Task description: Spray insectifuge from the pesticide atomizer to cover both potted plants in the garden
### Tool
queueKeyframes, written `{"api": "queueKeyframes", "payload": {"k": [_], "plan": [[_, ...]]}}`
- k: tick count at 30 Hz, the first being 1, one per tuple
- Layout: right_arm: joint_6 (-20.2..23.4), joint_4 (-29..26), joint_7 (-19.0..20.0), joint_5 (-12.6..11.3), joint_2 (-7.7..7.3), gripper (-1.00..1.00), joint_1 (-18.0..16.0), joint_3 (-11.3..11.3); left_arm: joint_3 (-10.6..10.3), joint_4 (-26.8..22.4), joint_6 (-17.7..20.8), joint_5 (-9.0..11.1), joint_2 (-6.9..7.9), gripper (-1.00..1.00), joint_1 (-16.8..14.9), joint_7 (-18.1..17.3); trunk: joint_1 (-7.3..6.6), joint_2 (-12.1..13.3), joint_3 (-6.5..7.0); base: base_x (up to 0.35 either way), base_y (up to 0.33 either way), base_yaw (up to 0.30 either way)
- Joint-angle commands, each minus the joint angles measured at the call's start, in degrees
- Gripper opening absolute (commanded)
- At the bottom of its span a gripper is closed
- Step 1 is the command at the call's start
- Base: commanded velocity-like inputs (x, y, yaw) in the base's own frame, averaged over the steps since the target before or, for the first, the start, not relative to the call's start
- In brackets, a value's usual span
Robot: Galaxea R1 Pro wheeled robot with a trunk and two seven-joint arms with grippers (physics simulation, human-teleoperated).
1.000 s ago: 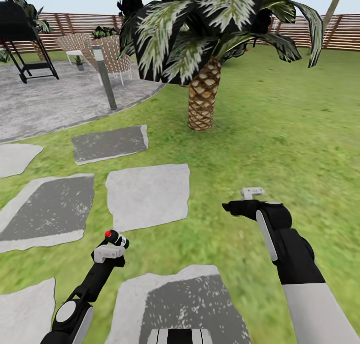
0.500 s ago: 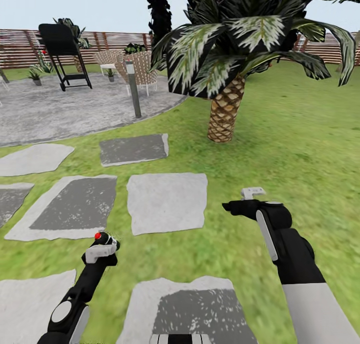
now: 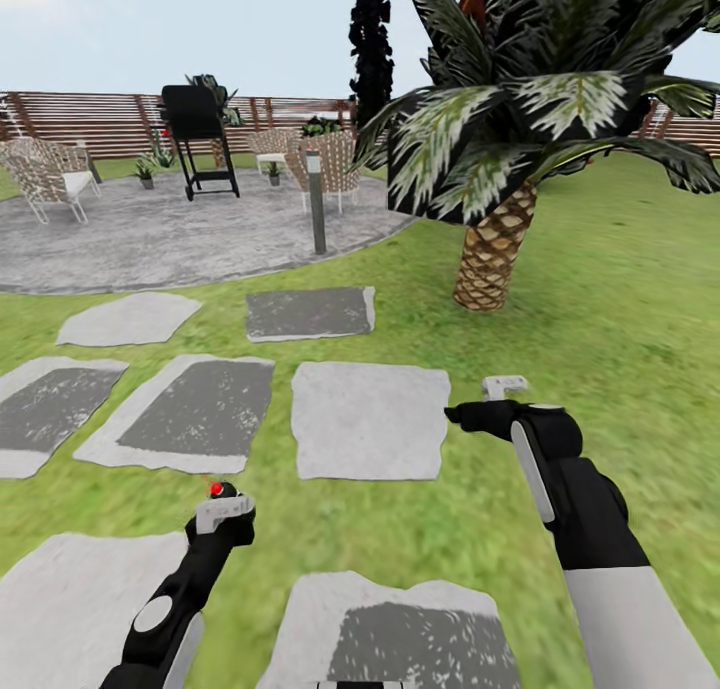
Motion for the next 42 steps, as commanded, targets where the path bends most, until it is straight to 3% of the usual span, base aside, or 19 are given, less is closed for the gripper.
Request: {"api": "queueKeyframes", "payload": {"k": [1, 2, 4, 8, 12, 19, 33, 39, 42], "plan": [[0.00, 0.01, -0.03, 0.01, 0.02, 1.00, 0.01, 0.11, -0.74, 0.01, 0.51, 0.02, -0.11, -1.00, -0.01, 1.16, -0.02, 0.02, 0.23, 0.000, 0.000, 0.268], [0.00, 0.01, -0.07, 0.04, 0.02, 1.00, 0.02, 0.54, -1.51, 0.03, 1.01, 0.17, -0.46, -1.00, 0.00, 4.81, -0.05, 0.03, 0.45, 0.000, 0.000, 0.268], [0.01, 0.02, -0.08, 0.02, 0.03, 1.00, 0.02, 0.96, -2.04, 0.05, 1.46, 0.06, -1.04, -1.00, 0.00, 8.25, -0.10, 0.06, 0.89, 0.000, 0.000, 0.268], [0.07, 0.02, -0.09, 0.03, 0.01, 1.00, 0.01, 1.10, -3.33, 0.12, 1.78, -0.07, -1.32, -1.00, -0.01, 10.01, -0.20, 0.11, 1.78, 0.000, 0.000, 0.268], [0.09, 0.02, -0.09, 0.07, 0.01, 1.00, -0.01, 1.11, -3.71, 0.19, 2.25, 0.09, -1.36, -1.00, -0.06, 10.25, -0.31, 0.16, 2.67, 0.000, 0.000, 0.268], [0.01, 0.02, -0.15, 0.08, 0.01, 1.00, -0.01, 1.11, -3.79, 0.31, 6.33, 0.13, -1.34, -1.00, -0.17, 10.10, -0.49, 0.26, 4.22, 0.000, 0.000, 0.268], [-0.27, 0.48, -0.81, 0.31, 0.06, 1.00, 0.01, 1.13, -3.79, 0.83, 6.58, -0.21, -1.33, -1.00, -0.28, 10.26, -0.85, 0.45, 7.32, 0.000, 0.000, 0.268], [-0.67, 1.32, -6.50, 1.43, 0.06, 1.00, 0.02, 1.55, -3.84, 0.84, 6.70, -0.23, -1.33, -1.00, -0.31, 10.08, -1.00, 0.53, 8.65, 0.000, 0.000, 0.270], [-3.71, 1.34, -7.59, 1.60, 0.06, 1.00, 1.67, 2.11, -3.87, 0.84, 7.69, -0.22, -1.33, -1.00, -0.49, 9.96, -1.08, 0.57, 9.31, 0.000, 0.000, 0.270]]}}
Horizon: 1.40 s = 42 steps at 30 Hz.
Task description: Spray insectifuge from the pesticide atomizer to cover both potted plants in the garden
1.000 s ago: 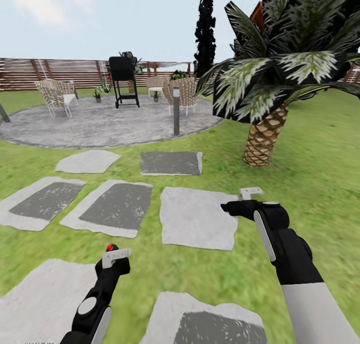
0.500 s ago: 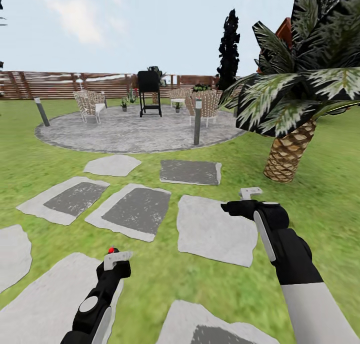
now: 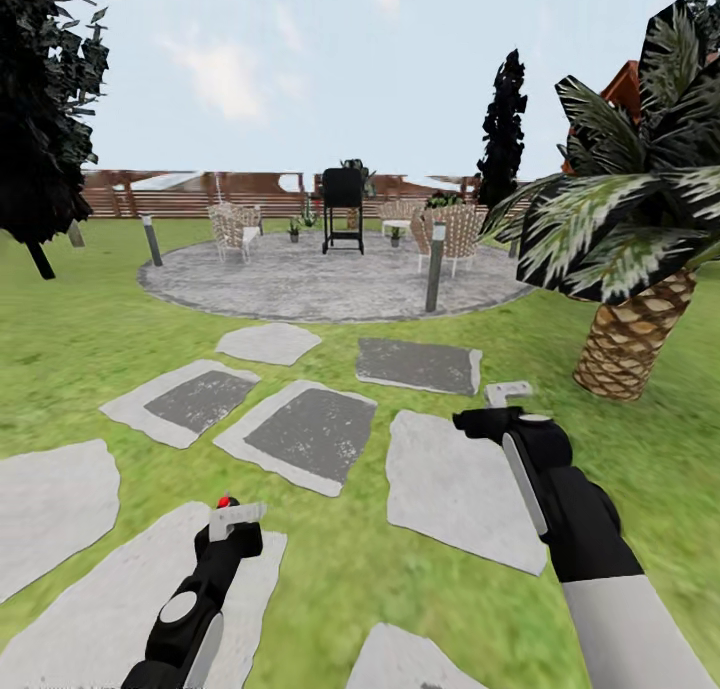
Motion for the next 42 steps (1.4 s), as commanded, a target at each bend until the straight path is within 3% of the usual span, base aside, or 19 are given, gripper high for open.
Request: {"api": "queueKeyframes", "payload": {"k": [1, 5, 8, 10, 15, 20, 24, 27, 37, 42], "plan": [[-2.10, -0.13, -0.30, 0.03, 0.00, 1.00, 1.45, 0.06, 0.00, 0.00, 0.55, -0.04, 0.02, -1.00, -0.06, -0.06, -0.02, 0.02, 0.23, 0.000, 0.000, 0.270], [-15.72, 2.34, -4.29, -0.32, -0.50, 1.00, 5.76, -0.73, 0.05, 0.00, 2.99, -0.05, 0.08, -1.00, -0.23, -0.71, -0.13, 0.07, 1.12, 0.000, 0.000, 0.139], [-19.36, 6.43, -5.11, -0.04, -0.76, 1.00, 10.02, -5.35, 0.00, 0.22, 3.60, -0.05, -0.03, -1.00, -0.25, -0.81, -0.60, 0.89, 1.70, 0.000, 0.000, 0.019], [-19.51, 6.32, -5.14, 0.03, -0.77, 1.00, 11.13, -6.09, -0.01, 1.05, 3.69, -0.05, -0.04, -1.00, -0.27, -0.84, -1.04, 1.70, 2.06, 0.000, 0.000, 0.004], [-18.12, 4.63, -5.16, 0.04, -0.63, 1.00, 12.07, -6.43, -0.09, 5.47, 3.68, -0.07, -0.17, -1.00, -0.97, -4.29, -2.13, 3.70, 2.96, 0.000, 0.000, 0.000], [-12.77, 4.23, -5.15, 0.03, -0.68, 1.00, 12.13, -6.12, -0.04, 8.00, 3.04, -0.28, -0.36, -1.00, -1.19, -7.04, -3.23, 5.71, 3.85, 0.000, 0.000, 0.000], [-9.41, 4.10, -5.09, -0.01, -0.74, 1.00, 12.13, -1.28, -0.16, 8.24, 2.96, -0.39, -0.42, -1.00, -1.20, -7.13, -4.11, 7.31, 4.57, 0.000, 0.000, 0.000], [-5.79, 4.18, -5.10, -0.04, -0.71, 1.00, 12.13, 0.16, -0.13, 8.16, 2.92, -0.43, -0.43, -1.00, -1.20, -7.09, -4.77, 8.51, 5.11, 0.000, 0.000, 0.000], [-3.11, 1.04, -5.11, -0.11, -0.18, 1.00, 12.13, 0.58, -0.02, 8.26, 3.05, -0.08, -0.44, -1.00, -1.20, -7.05, -6.97, 12.53, 6.91, 0.000, 0.000, 0.000], [-1.82, 0.48, -5.16, -0.34, -0.17, 1.00, 12.13, 0.43, -0.36, 8.26, 0.59, -0.40, -0.41, -1.00, -1.20, -7.32, -6.97, 12.53, 6.60, 0.000, 0.000, 0.000]]}}
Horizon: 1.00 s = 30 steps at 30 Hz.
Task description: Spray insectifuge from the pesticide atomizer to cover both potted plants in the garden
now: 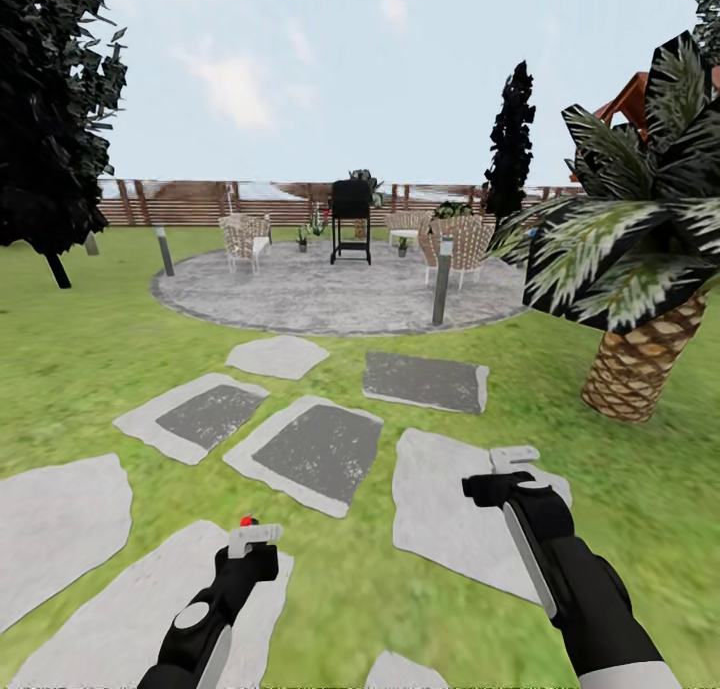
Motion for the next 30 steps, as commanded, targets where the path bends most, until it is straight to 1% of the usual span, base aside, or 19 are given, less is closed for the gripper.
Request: {"api": "queueKeyframes", "payload": {"k": [1, 4, 8, 11, 13, 14, 15, 19, 22, 30], "plan": [[0.05, 0.01, 0.00, -0.01, 0.00, 1.00, 0.00, 0.04, -0.54, 0.02, -0.90, -0.09, 0.03, -1.00, 0.00, 0.00, 0.00, 0.00, -0.09, 0.000, 0.000, 0.000], [-0.33, 0.50, 0.05, -0.27, -0.10, 1.00, 0.00, 0.07, -2.97, 0.14, -1.48, -0.13, 0.10, -1.00, 0.00, -0.02, 0.00, 0.00, -0.27, 0.121, 0.000, 0.000], [-0.80, 1.02, 0.08, -0.49, -0.25, 1.00, 0.00, 0.06, -3.54, 0.18, -1.50, -0.16, 0.06, -1.00, 0.00, 0.01, 0.00, 0.00, -0.30, 0.292, 0.000, 0.000], [-0.99, 1.04, 0.09, -0.40, -0.11, 1.00, 0.00, 0.07, -3.64, -0.99, -0.97, -0.15, 0.06, -1.00, 0.00, -0.17, 0.00, 0.00, -0.31, 0.318, 0.000, 0.000], [-0.89, 0.79, -0.01, -0.37, 0.00, 1.00, 0.00, 0.07, -4.30, -2.62, -0.69, -0.19, 0.09, -1.00, 0.00, -0.12, 0.00, 0.00, -0.31, 0.321, 0.000, 0.000], [-0.85, 0.37, -0.16, -0.32, 0.06, 1.00, 0.00, 0.07, -5.33, -3.81, -0.09, -0.25, 0.55, -1.00, 0.06, 0.21, 0.00, 0.00, -0.31, 0.321, 0.000, 0.000], [-0.86, 0.29, -0.17, -0.32, 0.09, 1.00, 0.00, 0.07, -5.52, -3.88, 0.03, -0.24, 0.82, -1.00, 0.26, 0.60, 0.00, 0.00, -0.31, 0.322, 0.000, 0.000], [-0.62, 0.05, -0.34, -0.01, 0.15, 1.00, 0.01, 0.07, -5.83, -3.92, 0.43, -0.31, 1.42, -1.00, 0.76, 1.52, 0.00, 0.00, -0.31, 0.327, 0.000, 0.000], [-0.62, 0.04, -0.35, 0.19, 0.17, 1.00, 0.00, 0.07, -5.65, -3.94, 2.05, -0.23, 1.68, -1.00, 0.79, 1.46, 0.00, 0.00, -0.31, 0.330, 0.000, 0.000], [-0.63, 0.03, -0.36, 0.24, 0.04, 1.00, 0.00, -0.07, -5.71, -3.97, 2.77, -0.22, 1.68, -1.00, 0.79, 1.40, 0.00, 0.00, -0.31, 0.329, 0.000, 0.000]]}}
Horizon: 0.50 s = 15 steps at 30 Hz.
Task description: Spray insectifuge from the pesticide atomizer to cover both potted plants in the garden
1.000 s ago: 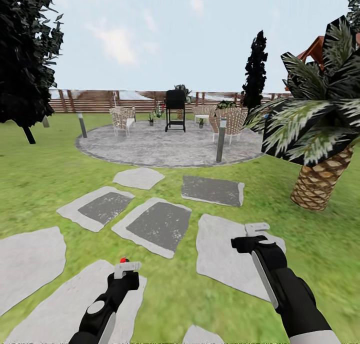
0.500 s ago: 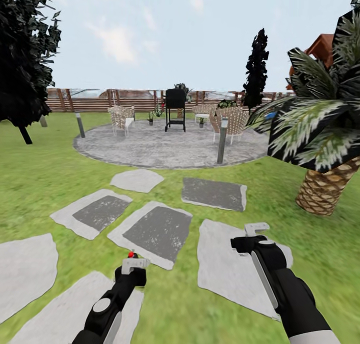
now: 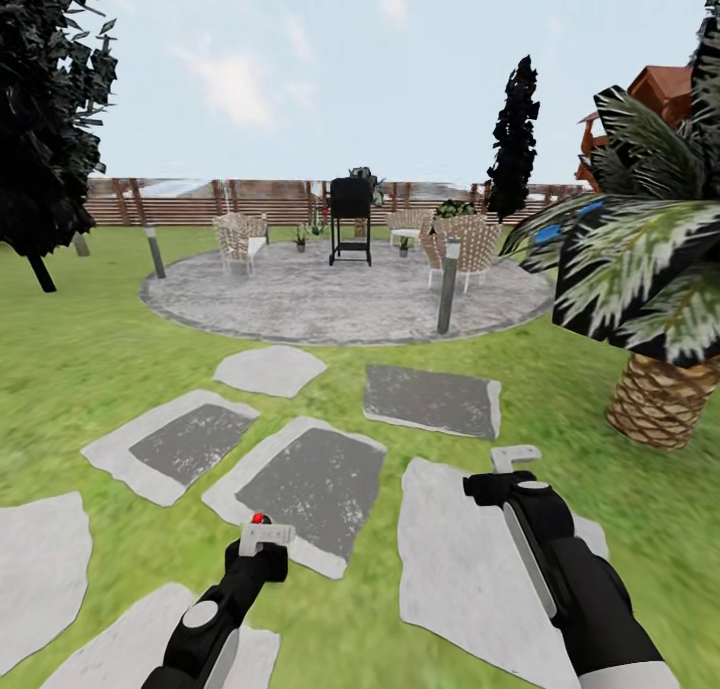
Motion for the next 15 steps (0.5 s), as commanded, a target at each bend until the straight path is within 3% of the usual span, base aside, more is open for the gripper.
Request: {"api": "queueKeyframes", "payload": {"k": [1, 7, 15], "plan": [[0.00, 0.00, -0.03, 0.02, -0.01, 1.00, 0.00, -0.01, -0.04, -0.05, -0.01, -0.05, 0.02, -1.00, 0.00, 0.04, 0.00, 0.00, 0.00, 0.240, 0.000, 0.000], [0.03, -0.02, -0.05, 0.03, -0.20, 1.00, 0.00, -0.12, 0.13, -0.62, 0.05, -0.06, -0.28, -1.00, 0.00, 2.53, 0.00, 0.00, 0.00, 0.096, 0.035, 0.000], [-0.28, 0.76, 0.03, 0.02, -0.51, 1.00, 0.16, -0.07, -0.40, -0.78, 0.25, -0.25, -0.38, -1.00, 0.00, 3.41, 0.00, 0.00, 0.00, 0.295, 0.058, 0.000]]}}
